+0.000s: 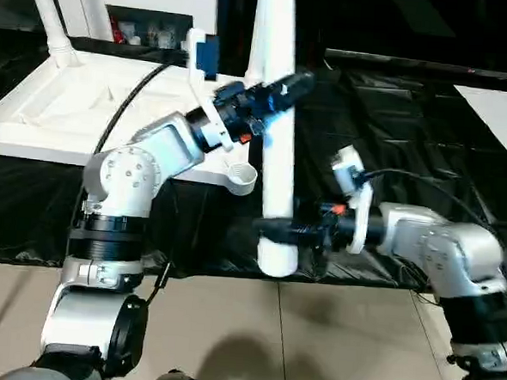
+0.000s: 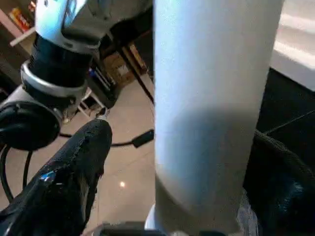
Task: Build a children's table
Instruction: Pick table leg
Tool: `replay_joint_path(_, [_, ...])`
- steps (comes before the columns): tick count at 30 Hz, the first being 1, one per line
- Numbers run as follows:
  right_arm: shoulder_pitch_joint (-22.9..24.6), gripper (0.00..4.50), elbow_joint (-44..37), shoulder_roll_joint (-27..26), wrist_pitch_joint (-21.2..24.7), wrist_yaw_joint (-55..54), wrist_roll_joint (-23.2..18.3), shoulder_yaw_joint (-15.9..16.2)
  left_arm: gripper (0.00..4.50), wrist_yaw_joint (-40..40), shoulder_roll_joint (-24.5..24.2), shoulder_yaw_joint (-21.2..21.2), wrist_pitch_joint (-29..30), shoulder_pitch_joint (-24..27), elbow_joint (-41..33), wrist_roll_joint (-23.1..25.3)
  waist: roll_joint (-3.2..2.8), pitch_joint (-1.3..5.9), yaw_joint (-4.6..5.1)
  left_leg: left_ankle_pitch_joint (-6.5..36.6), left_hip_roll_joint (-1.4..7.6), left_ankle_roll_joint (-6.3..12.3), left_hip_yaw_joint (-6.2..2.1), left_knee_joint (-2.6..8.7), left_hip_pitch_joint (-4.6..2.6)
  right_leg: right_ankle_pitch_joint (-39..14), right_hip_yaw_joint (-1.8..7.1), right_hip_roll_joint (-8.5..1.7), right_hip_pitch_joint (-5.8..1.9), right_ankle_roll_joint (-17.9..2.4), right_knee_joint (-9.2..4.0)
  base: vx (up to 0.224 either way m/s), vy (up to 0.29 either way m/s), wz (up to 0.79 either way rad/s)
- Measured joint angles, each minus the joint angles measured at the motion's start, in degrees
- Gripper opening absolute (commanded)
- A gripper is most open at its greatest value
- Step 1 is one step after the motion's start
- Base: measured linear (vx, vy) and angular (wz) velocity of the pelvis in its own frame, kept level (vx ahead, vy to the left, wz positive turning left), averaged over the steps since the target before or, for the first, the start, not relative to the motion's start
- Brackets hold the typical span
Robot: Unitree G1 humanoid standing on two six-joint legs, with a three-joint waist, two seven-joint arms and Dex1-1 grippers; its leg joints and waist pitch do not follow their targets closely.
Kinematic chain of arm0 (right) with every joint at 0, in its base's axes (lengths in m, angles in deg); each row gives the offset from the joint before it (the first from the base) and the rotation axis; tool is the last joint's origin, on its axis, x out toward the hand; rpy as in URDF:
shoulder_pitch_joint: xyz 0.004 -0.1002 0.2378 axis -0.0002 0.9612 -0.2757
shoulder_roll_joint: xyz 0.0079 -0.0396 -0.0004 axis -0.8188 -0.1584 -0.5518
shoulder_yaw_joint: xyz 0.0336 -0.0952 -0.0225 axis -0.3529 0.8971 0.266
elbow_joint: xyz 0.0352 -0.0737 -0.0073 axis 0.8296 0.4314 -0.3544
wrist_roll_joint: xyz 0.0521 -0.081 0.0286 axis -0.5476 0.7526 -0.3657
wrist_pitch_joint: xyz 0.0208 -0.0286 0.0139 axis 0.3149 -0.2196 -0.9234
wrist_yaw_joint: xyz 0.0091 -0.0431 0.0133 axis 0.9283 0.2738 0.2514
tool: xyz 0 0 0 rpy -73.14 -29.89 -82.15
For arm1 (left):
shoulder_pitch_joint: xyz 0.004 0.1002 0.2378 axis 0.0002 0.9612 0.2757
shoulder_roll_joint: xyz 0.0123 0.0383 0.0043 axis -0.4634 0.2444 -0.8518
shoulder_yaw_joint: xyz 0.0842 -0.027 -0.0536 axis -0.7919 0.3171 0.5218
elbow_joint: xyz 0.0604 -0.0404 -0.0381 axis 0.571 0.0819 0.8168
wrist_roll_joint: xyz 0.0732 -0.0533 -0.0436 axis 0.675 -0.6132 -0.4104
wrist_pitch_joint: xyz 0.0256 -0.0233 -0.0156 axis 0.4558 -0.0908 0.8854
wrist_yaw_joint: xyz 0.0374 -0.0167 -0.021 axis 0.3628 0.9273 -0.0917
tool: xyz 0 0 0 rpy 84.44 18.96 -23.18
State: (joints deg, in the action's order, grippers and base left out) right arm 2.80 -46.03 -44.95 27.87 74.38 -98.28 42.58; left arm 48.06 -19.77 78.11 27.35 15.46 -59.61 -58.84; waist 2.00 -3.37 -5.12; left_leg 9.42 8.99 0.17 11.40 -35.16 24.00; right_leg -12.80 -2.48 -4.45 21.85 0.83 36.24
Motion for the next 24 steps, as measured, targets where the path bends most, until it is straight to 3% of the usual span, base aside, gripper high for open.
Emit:
replay_joint_path(4, [-1.22,4.19,0.85,0.50,-0.53,1.36,0.42,0.73,1.73,1.07,-0.31,-0.55,0.60,0.00,0.02,0.00,0.08,0.00,-0.01,-0.02,0.00,0.02,0.02,0.00,0.01,0.03,0.00,0.00,0.01,-0.04,0.00,0.000,0.000,0.00])
replay_joint_path(24, [-1.74,2.36,3.40,0.74,-2.88,4.69,3.95,4.00,1.73,3.05,-1.02,-1.40,1.32,-0.70,1.54,-0.02,0.18,0.05,0.00,-0.10,0.02,0.06,0.04,-0.03,0.00,0.16,0.00,0.00,0.00,-0.16,0.01,0.000,0.000,0.00])
